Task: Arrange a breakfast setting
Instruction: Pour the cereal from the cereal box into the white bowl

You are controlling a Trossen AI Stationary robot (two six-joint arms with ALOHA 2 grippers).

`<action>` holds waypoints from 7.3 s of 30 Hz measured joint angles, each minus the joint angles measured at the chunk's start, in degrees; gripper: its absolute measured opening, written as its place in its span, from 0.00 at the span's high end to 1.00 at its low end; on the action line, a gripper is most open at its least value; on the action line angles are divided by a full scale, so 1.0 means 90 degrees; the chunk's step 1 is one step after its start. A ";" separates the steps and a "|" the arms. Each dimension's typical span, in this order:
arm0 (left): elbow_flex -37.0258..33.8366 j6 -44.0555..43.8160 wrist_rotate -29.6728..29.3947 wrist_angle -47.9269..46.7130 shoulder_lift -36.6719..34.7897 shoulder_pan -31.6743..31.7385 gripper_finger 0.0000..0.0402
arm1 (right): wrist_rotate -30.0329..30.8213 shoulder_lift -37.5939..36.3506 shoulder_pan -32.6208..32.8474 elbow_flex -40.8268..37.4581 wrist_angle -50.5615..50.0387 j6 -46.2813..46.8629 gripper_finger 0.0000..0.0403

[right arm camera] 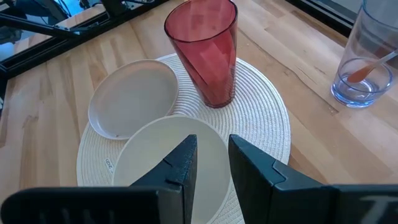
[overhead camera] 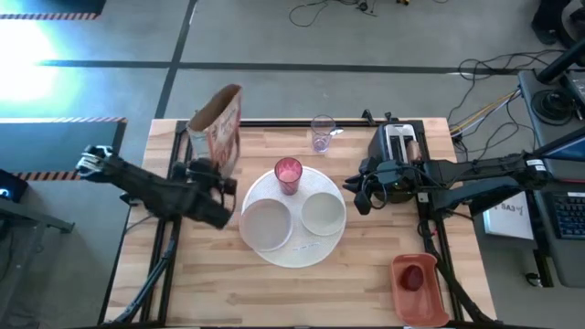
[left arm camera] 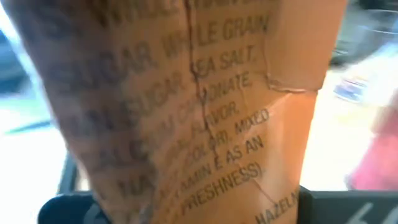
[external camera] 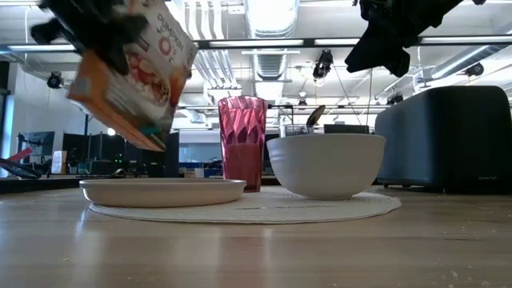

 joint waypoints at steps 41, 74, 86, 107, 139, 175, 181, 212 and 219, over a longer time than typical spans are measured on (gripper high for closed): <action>0.4531 0.3501 0.4405 -0.0260 0.0615 -0.1498 0.96 | 0.0000 0.0000 0.0000 0.0000 0.0001 0.0000 0.80; 0.6894 0.5605 0.7663 -0.0258 0.3019 0.0290 0.96 | 0.0001 0.0000 0.0001 0.0000 0.0001 0.0000 0.80; 0.6889 0.5182 0.9436 -0.0255 0.3253 0.1260 0.96 | 0.0001 0.0000 0.0000 0.0000 0.0000 0.0000 0.80; 0.6856 0.4584 1.1276 -0.0254 0.3365 0.2474 0.96 | 0.0001 0.0000 0.0001 0.0000 0.0000 0.0000 0.80; 0.7559 0.3868 1.2361 -0.0246 0.4104 0.3074 0.96 | 0.0001 0.0000 -0.0001 0.0000 0.0001 0.0000 0.80; 0.7456 0.3695 1.2523 -0.0279 0.4119 0.3178 0.93 | -0.0001 0.0000 0.0001 0.0000 0.0001 0.0000 0.80; 0.7445 0.3658 1.2531 -0.0231 0.4134 0.3170 0.93 | 0.0001 -0.0001 -0.0001 0.0000 0.0001 0.0000 0.80; 0.7445 0.3646 1.2534 -0.0232 0.4172 0.3170 0.93 | 0.0000 0.0000 0.0001 0.0000 0.0001 0.0000 0.80; 0.7445 0.3627 1.2646 -0.0236 0.4182 0.3170 0.93 | 0.0001 0.0000 0.0001 0.0000 0.0001 0.0000 0.80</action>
